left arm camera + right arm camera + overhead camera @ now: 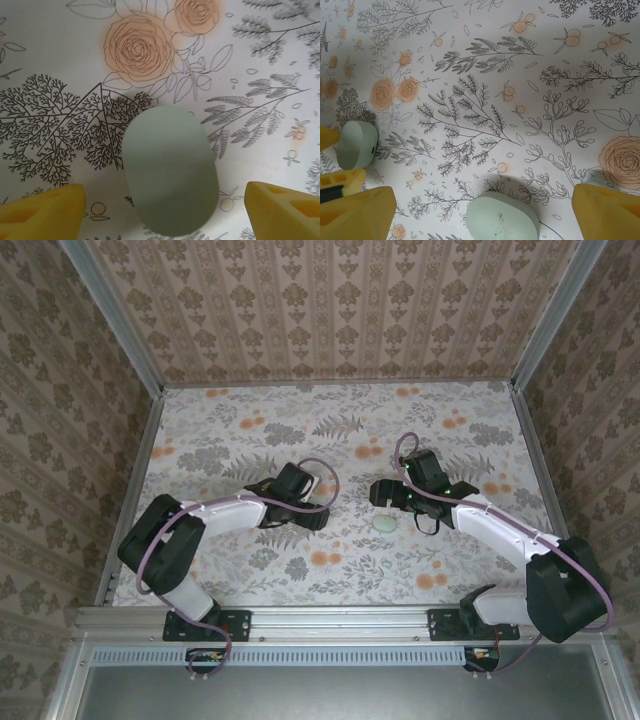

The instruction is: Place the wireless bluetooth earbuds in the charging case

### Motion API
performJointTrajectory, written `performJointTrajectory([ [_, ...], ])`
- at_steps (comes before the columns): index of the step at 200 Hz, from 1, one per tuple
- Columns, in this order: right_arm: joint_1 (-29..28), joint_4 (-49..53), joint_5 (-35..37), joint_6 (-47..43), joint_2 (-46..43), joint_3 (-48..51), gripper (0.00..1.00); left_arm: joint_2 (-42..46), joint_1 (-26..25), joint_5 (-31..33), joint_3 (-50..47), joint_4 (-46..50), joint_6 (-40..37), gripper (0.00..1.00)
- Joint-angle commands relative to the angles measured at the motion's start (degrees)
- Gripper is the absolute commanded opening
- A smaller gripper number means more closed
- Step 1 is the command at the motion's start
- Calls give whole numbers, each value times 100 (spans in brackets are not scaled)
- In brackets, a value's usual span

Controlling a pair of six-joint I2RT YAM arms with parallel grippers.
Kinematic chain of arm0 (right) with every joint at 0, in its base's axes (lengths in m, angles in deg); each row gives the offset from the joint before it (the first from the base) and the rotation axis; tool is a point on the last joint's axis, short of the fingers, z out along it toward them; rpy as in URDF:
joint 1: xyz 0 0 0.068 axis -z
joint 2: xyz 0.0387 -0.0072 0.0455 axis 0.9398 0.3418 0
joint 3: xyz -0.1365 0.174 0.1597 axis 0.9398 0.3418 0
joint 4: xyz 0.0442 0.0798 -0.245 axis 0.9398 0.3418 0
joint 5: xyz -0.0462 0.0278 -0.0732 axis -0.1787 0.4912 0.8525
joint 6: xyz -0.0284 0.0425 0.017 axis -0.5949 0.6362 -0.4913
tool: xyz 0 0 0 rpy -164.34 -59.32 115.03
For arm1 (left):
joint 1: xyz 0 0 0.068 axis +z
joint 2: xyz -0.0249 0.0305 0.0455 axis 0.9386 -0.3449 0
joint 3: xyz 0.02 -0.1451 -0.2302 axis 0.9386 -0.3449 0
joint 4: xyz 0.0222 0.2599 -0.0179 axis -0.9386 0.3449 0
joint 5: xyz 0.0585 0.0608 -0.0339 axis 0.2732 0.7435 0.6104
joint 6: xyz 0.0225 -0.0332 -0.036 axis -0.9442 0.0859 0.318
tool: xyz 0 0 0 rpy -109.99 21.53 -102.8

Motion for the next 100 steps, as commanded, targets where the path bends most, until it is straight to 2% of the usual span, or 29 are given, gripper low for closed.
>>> performJointTrajectory([
  [1,-14,233,-75,164,-48,-114,92,-224,-47,80,268,80,-181,82],
  [37,-14,299,-181,350,12,-291,92,-465,-71,-30,407,246,-363,72],
  [100,65,572,-589,656,-37,-636,92,-13,-100,-496,277,312,-980,34],
])
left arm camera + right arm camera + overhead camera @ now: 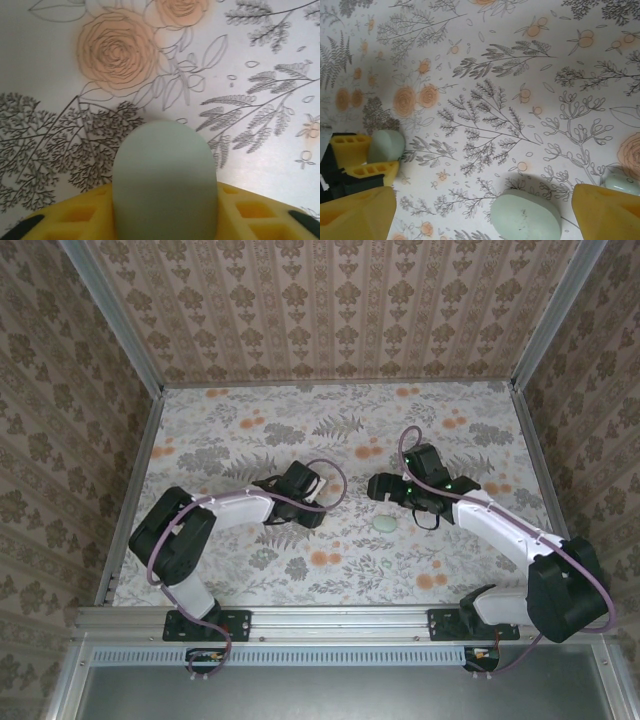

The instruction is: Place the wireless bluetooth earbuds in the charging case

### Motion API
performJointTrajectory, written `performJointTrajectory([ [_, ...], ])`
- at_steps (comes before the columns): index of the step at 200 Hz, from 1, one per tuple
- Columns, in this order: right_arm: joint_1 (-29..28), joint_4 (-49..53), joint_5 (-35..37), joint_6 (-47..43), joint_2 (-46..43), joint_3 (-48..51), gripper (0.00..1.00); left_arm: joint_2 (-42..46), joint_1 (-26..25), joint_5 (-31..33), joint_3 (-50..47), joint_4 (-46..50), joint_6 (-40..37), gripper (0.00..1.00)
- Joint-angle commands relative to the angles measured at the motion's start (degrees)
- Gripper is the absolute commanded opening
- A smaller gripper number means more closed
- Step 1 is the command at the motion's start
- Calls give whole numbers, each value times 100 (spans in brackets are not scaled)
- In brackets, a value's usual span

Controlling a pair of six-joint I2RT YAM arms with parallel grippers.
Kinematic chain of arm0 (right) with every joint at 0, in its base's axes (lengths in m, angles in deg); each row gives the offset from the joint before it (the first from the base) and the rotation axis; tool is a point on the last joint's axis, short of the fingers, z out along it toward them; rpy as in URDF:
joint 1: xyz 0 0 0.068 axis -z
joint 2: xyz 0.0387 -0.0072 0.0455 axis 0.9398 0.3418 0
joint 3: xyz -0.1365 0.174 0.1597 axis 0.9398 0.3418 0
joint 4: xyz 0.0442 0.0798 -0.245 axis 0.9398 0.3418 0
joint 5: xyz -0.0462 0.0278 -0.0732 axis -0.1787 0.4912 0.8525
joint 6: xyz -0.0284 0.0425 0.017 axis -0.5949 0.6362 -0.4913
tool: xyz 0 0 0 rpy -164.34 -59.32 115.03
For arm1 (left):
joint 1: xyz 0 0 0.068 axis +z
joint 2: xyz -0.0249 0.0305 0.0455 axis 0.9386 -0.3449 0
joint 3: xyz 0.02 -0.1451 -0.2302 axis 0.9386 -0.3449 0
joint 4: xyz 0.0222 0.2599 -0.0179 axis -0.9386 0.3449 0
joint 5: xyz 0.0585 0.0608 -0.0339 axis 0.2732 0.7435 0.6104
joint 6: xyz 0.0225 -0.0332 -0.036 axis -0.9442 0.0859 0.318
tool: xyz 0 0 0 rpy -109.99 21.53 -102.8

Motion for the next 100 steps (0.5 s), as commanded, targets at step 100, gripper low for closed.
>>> performJointTrajectory([
  [100,163,7,-2752,879,-182,-684,84,2122,-40,-2198,-1,-7,-2173,29],
])
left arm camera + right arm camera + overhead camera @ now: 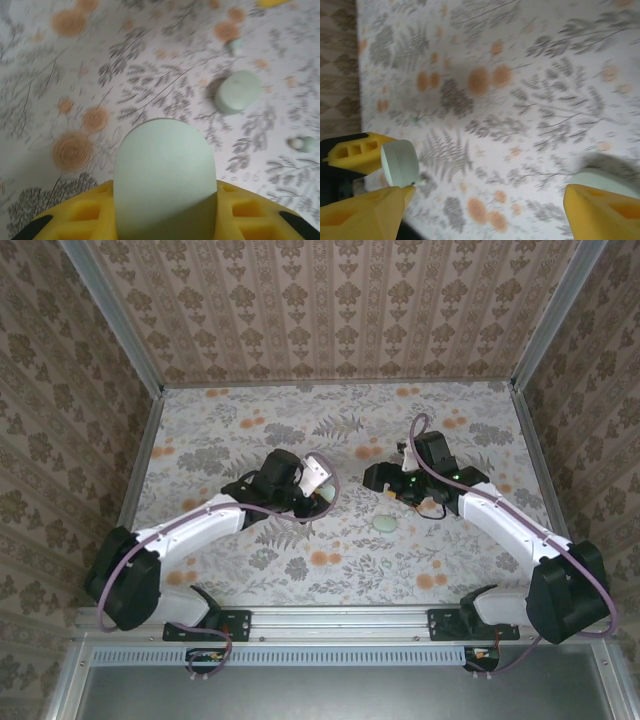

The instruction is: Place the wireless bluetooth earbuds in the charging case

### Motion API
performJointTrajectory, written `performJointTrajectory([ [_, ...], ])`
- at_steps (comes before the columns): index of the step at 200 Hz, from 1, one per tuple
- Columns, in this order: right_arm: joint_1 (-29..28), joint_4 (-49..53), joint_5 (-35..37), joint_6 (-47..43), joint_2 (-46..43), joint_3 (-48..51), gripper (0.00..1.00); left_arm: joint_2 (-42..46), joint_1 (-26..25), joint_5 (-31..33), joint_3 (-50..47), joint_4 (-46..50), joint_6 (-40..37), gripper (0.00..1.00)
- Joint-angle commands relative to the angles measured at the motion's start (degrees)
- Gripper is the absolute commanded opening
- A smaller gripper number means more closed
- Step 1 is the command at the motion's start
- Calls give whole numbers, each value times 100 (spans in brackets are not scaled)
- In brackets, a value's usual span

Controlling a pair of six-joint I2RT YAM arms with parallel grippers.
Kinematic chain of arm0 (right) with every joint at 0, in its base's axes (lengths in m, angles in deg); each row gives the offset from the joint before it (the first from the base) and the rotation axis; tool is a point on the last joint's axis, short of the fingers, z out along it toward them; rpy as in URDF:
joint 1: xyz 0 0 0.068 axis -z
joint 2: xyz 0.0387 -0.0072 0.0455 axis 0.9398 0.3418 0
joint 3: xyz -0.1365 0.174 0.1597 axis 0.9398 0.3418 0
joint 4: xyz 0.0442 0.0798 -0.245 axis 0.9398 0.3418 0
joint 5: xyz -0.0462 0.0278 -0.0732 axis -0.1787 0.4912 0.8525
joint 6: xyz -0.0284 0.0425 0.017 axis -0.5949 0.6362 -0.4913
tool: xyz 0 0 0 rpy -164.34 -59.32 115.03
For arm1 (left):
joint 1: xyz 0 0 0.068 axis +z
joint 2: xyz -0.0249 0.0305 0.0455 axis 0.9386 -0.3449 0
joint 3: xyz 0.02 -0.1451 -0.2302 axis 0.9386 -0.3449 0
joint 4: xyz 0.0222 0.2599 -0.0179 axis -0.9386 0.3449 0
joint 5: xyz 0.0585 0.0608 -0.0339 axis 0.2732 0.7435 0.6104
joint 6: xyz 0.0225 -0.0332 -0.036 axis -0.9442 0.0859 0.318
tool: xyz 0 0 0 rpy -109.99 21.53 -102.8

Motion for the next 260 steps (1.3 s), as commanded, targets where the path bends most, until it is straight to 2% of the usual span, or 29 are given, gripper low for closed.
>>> performJointTrajectory([
  [1,-99,-196,-990,346,-147,-207,84,252,-31,-795,90,6,-643,29],
  [38,-257,-291,-1324,356,-112,-303,85,431,-64,-1267,287,7,-585,29],
  [105,-650,-702,-1912,712,270,-344,82,383,-115,-1496,541,158,-643,29],
  [120,-699,-712,-1922,720,326,-375,78,373,-117,-1510,578,190,-642,30],
  [164,-719,-750,-1896,840,345,-387,60,428,-110,-1414,545,208,-640,30],
  [199,-718,-718,-1723,916,299,-425,52,417,-107,-1262,550,219,-519,30],
  [223,-730,-720,-1598,980,282,-441,51,366,-101,-1030,605,268,-412,30],
  [237,-740,-750,-1520,1009,271,-444,57,332,-101,-884,642,312,-310,30],
  [260,-769,-963,-1341,1110,221,-381,58,270,-90,-652,703,303,-43,30],
])
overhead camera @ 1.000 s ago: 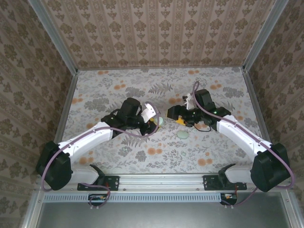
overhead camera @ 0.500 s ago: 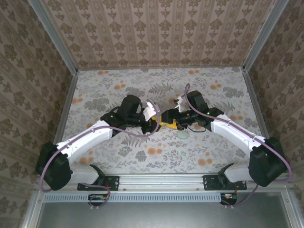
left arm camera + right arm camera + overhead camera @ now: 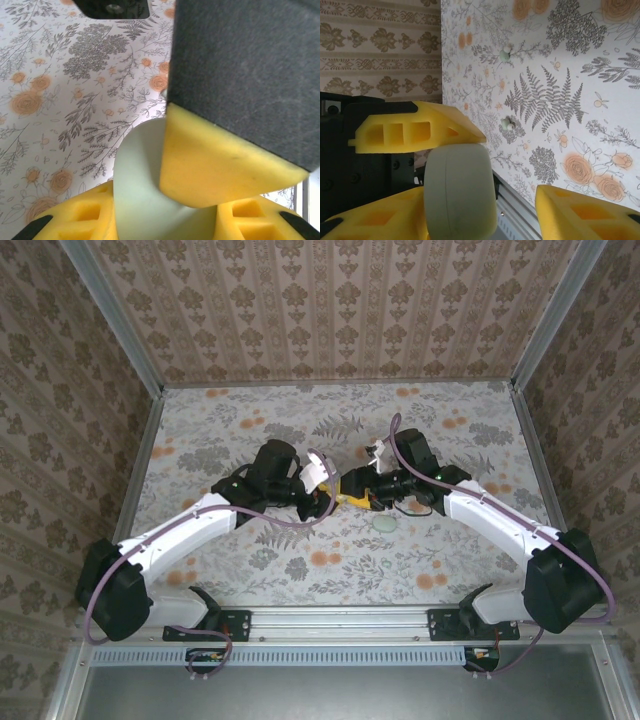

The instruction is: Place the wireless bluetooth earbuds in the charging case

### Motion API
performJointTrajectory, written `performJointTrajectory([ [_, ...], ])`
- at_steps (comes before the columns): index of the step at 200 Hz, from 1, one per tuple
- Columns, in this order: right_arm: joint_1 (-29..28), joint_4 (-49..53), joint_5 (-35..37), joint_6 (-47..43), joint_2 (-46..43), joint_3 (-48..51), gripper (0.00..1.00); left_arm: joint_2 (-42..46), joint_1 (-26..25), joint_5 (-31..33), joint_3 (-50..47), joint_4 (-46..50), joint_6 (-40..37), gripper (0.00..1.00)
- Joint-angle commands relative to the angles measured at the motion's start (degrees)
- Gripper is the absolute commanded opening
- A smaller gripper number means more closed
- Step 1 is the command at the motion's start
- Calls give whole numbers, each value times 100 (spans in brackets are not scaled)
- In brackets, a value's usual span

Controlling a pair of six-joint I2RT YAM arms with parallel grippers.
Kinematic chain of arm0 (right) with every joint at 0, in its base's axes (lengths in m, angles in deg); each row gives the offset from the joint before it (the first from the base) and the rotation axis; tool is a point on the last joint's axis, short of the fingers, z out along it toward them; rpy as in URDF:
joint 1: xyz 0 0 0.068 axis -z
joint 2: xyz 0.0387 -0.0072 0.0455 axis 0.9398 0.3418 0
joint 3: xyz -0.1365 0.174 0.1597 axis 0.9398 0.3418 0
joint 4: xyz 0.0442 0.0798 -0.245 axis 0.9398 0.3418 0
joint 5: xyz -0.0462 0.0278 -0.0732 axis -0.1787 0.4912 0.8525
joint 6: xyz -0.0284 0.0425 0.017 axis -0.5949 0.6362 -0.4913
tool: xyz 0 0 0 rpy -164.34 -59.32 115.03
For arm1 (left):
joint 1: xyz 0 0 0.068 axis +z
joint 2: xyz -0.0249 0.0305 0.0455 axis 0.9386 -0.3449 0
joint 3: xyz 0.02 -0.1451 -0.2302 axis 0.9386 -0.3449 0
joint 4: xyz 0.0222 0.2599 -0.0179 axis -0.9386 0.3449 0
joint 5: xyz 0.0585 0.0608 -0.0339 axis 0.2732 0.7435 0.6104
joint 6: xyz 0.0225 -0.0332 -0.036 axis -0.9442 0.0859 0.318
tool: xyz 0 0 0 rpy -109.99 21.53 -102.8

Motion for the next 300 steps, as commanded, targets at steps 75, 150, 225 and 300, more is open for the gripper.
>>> performJointTrajectory([
  [75,-43,335,2721,347,-864,496,58,-397,241,3143,-452,438,3412,34],
  [150,-135,812,3755,30,-1115,905,59,-1462,-102,4125,-530,286,5505,39],
  [225,-586,798,4124,-153,-684,941,59,-1678,-252,4366,-497,439,5911,58],
  [300,-1648,991,4569,-370,821,-160,62,-169,1160,3917,-526,1529,4652,84],
])
